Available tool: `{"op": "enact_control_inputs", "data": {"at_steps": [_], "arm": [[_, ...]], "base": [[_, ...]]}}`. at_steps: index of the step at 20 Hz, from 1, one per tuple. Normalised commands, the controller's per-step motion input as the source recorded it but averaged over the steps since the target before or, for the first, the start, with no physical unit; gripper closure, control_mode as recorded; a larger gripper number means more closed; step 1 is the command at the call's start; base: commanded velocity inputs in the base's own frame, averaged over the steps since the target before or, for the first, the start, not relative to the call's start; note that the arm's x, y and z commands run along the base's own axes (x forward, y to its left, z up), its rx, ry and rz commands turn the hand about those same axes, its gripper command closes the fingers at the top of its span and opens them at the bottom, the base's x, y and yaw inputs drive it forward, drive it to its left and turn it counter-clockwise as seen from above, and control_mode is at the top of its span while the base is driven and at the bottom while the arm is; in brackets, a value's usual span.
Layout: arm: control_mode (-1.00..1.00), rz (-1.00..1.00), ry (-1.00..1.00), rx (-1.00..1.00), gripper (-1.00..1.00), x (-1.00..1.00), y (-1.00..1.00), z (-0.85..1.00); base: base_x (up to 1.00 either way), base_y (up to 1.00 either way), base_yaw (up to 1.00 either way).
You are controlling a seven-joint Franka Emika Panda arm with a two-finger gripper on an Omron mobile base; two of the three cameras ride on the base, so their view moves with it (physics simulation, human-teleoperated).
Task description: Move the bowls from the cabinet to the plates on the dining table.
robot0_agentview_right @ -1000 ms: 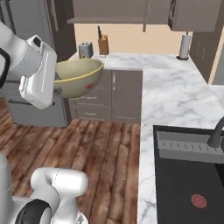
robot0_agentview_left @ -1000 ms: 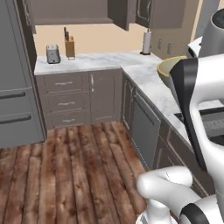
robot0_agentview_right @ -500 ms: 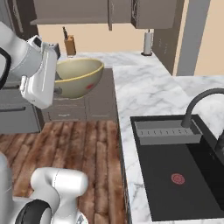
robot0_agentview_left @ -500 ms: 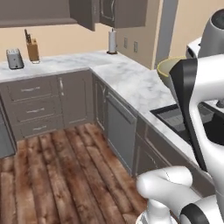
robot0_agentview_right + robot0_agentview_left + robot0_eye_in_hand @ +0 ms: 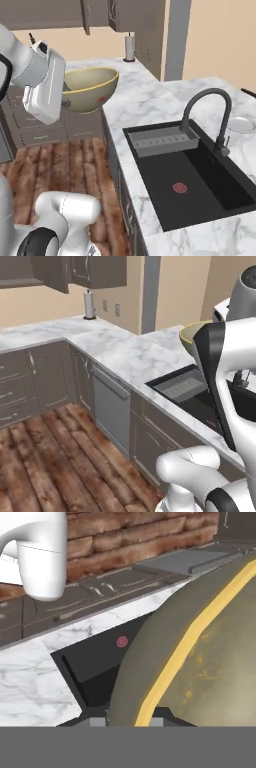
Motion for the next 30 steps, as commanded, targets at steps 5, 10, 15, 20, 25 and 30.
{"op": "enact_control_inputs", "data": {"at_steps": [5, 10, 15, 20, 25, 30], "arm": [[1.00, 0.00, 0.00, 0.00, 1.00, 0.00, 0.00, 0.00], [1.00, 0.00, 0.00, 0.00, 1.00, 0.00, 0.00, 0.00], [1.00, 0.00, 0.00, 0.00, 1.00, 0.00, 0.00, 0.00], [1.00, 0.00, 0.00, 0.00, 1.00, 0.00, 0.00, 0.00], [1.00, 0.00, 0.00, 0.00, 1.00, 0.00, 0.00, 0.00], [1.00, 0.00, 0.00, 0.00, 1.00, 0.00, 0.00, 0.00]], "base": [[-0.23, -0.23, -0.33], [-0.17, -0.10, -0.30], [0.15, 0.25, -0.29], [0.40, 0.38, -0.33], [0.39, 0.40, -0.34], [0.10, 0.17, -0.35]]}}
